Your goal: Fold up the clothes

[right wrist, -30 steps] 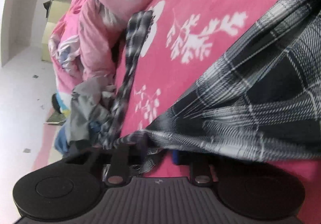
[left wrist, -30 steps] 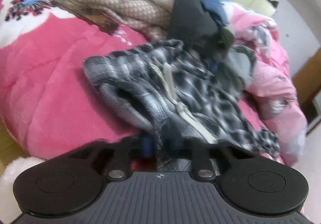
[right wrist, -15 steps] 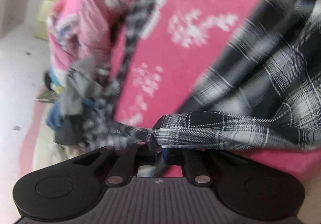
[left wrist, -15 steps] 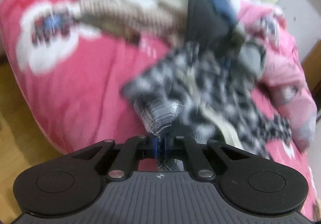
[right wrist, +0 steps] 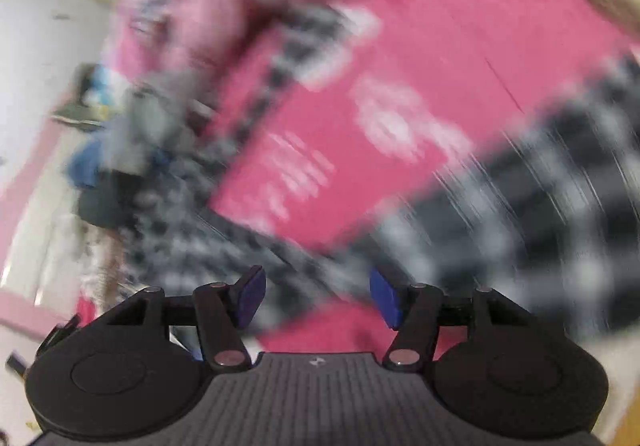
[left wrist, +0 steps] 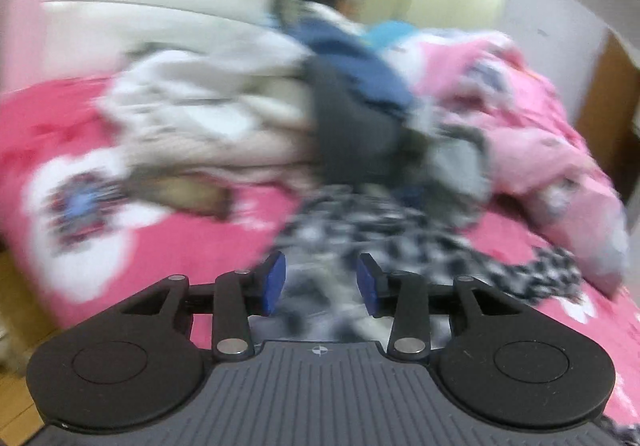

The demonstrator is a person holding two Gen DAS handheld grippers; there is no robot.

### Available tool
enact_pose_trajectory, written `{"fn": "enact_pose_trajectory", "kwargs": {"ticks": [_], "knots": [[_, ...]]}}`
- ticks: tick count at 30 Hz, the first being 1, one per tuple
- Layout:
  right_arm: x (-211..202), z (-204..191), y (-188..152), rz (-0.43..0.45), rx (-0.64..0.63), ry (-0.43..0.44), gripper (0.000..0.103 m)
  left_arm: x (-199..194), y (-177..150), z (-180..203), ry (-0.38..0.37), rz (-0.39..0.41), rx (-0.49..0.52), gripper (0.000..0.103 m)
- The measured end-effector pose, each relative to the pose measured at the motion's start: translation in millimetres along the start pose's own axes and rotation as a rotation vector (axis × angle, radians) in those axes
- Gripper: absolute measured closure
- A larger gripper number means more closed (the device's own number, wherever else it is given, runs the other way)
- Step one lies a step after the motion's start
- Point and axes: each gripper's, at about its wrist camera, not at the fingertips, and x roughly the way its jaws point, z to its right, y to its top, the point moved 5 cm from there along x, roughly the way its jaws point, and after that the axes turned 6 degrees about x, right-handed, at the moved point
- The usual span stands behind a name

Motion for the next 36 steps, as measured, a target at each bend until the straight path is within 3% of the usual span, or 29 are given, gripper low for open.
{"fn": "enact_pose_trajectory", "kwargs": {"ticks": [3,6,10,15,18,23,25,26,27,29,32,34,36], "knots": [[18,-35,31,0.066,-0.102,0.11,0.042,44,8,57,-0.109,-0.054,0.071,0.064],[61,-49,71,0.106,-0.124,0.154,0.043,92,5,110,-0.197,-0.112,0.126,0.063],[134,-28,140,0.08,0.022,0.129,0.043,145,-20,150,-0.178,-0.135,0.197,0.064],[211,17,231,0.115,0.098,0.005,0.04,181,-44,149,-0.136,-0.094,0.226,0.064],[255,48,283,0.179,0.159,-0.08,0.038,197,-57,135,-0.134,-0.13,0.198,0.064],[319,82,341,0.216,0.245,-0.103,0.038,207,-59,108,-0.241,-0.148,0.016,0.064],[338,78,348,0.213,0.231,-0.096,0.037,207,-60,104,-0.264,-0.145,-0.017,0.063],[346,70,344,0.186,0.204,-0.088,0.045,207,-60,103,-0.271,-0.142,-0.026,0.063],[353,62,341,0.159,0.176,-0.08,0.068,207,-60,103,-0.276,-0.14,-0.03,0.063],[369,46,334,0.105,0.121,-0.063,0.096,207,-61,102,-0.282,-0.138,-0.037,0.063],[339,9,315,0.188,0.019,-0.067,0.097,206,-61,101,-0.288,-0.135,-0.047,0.063],[290,-15,303,0.305,-0.049,-0.055,0.097,205,-61,101,-0.29,-0.134,-0.05,0.063],[233,-29,292,0.408,-0.069,-0.098,0.097,205,-61,101,-0.29,-0.135,-0.052,0.063]]}}
